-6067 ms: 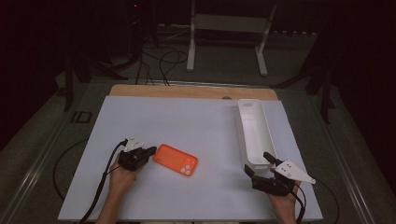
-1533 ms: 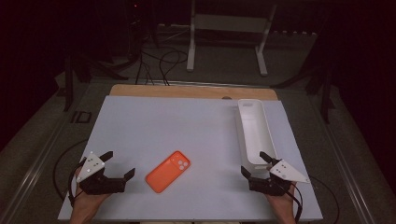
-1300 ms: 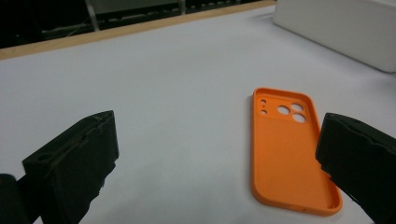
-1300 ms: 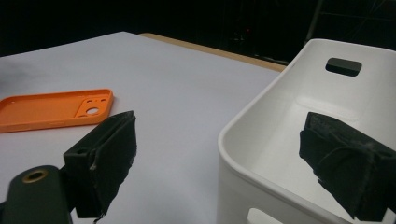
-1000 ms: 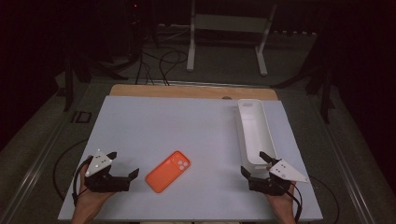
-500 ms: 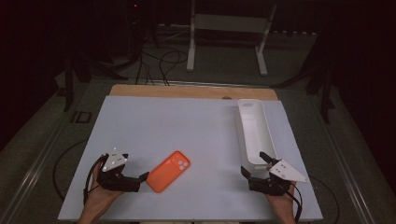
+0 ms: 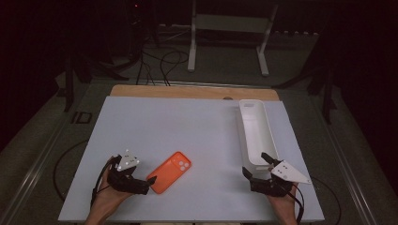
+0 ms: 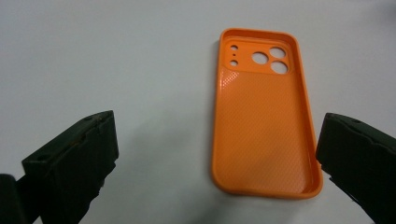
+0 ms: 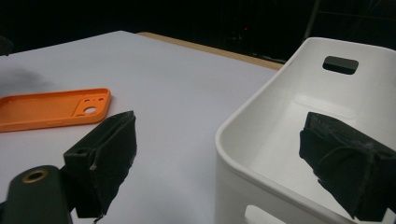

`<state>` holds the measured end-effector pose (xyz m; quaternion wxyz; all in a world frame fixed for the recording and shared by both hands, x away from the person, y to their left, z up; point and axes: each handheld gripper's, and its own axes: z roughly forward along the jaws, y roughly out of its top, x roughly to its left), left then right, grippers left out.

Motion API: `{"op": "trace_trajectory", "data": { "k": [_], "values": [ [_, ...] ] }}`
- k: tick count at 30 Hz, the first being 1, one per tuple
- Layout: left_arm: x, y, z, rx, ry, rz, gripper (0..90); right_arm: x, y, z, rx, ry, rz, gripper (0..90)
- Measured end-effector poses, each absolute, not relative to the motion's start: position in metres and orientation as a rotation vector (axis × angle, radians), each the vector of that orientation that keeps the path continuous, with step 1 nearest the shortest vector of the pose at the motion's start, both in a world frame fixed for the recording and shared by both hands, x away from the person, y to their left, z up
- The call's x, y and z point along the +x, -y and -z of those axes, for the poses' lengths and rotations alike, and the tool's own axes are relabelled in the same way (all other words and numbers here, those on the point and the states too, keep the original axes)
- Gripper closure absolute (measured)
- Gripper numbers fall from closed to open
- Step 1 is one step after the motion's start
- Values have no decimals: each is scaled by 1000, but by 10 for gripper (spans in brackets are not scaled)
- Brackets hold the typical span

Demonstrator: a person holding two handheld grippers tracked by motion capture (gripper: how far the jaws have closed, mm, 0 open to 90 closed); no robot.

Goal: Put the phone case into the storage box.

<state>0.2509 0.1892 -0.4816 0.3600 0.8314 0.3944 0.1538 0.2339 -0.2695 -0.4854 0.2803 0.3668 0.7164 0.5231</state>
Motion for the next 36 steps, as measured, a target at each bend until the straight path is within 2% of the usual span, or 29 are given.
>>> {"op": "trace_trajectory", "data": {
  "k": [36],
  "values": [
    [258,-155,503,2276,-1030,-335,10,234,269,486,982,-1925,-1396,113]
  ]
}}
